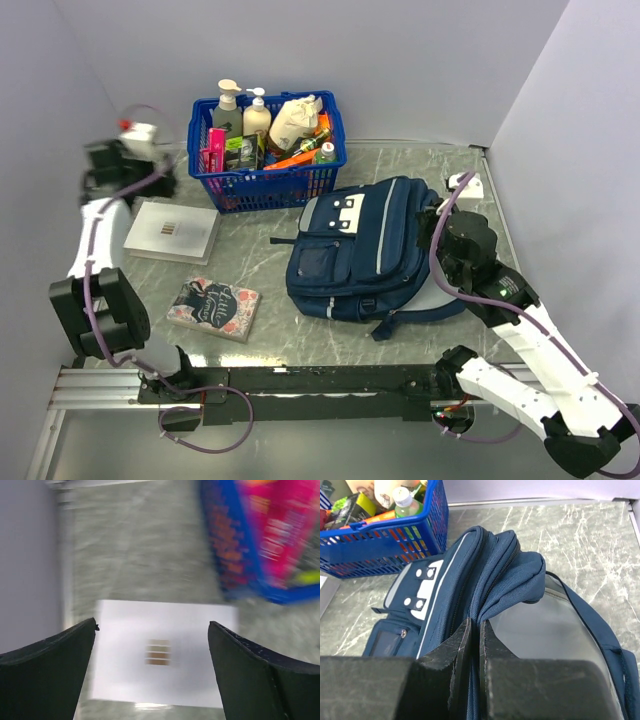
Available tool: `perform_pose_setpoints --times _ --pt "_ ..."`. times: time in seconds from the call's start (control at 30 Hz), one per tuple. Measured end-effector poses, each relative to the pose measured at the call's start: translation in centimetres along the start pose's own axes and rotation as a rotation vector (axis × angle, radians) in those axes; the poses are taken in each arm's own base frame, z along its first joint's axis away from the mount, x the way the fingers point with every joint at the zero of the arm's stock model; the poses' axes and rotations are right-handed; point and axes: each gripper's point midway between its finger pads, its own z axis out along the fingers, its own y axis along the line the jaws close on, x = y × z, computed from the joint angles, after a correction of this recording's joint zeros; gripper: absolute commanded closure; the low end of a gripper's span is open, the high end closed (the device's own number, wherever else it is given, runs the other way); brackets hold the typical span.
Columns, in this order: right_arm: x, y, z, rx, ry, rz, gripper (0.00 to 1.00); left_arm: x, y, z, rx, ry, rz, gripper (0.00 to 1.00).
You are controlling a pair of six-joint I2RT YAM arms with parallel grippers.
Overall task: Pack the student bag
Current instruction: Move the book to the center of the board.
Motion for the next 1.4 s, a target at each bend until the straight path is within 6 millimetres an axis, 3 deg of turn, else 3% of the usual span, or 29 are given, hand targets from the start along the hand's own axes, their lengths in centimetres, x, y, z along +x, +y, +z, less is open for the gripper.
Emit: perform_pose_setpoints --times 0.07,0.17,0.37,0.43,0.53,0.7,0.83,0.97,1.1,1.33,1.4 --pt "0.3 -0.1 -0.1 -0.001 0.003 0.002 1.00 -0.9 4.5 -1.0 -0.089 -0.030 -0.057 0.02" --pt "0.5 -0.1 -0.1 -0.006 0.006 0.006 1.00 1.3 7.6 -0.4 -0.139 0.022 -0.128 0.01" --pt "0.6 0.0 -0.1 -0.011 0.008 0.010 1.00 9.1 8.9 3.1 -0.108 0.241 -0.257 0.02" --pt "0.6 0.0 -0.1 -0.012 0.009 0.010 1.00 10.5 9.3 3.6 -0.099 0.281 -0.283 0.02" --pt "0.7 0.0 -0.1 -0.014 0.010 0.015 1.00 11.7 10.3 4.0 -0.101 0.306 -0.315 0.02" --pt "1.3 0.0 -0.1 -0.017 0.021 0.021 1.00 11.7 12.2 3.8 -0.128 0.289 -0.321 0.02" --pt "1.5 0.2 -0.1 -0.025 0.026 0.031 1.00 12.5 12.5 4.2 -0.125 0.302 -0.314 0.03" --pt "1.5 0.3 -0.2 -0.034 0.025 0.037 1.00 14.6 12.1 5.3 -0.099 0.344 -0.310 0.06" --pt "0.9 0.7 -0.5 -0.058 0.024 0.044 1.00 14.9 11.3 5.9 -0.051 0.335 -0.307 0.24" --pt "-0.8 2.1 -1.6 -0.134 0.021 0.058 1.00 14.6 9.7 6.1 0.005 0.295 -0.243 0.41" --pt "-1.5 2.6 -1.8 -0.156 0.019 0.060 1.00 14.7 8.3 5.9 0.029 0.297 -0.211 0.43"
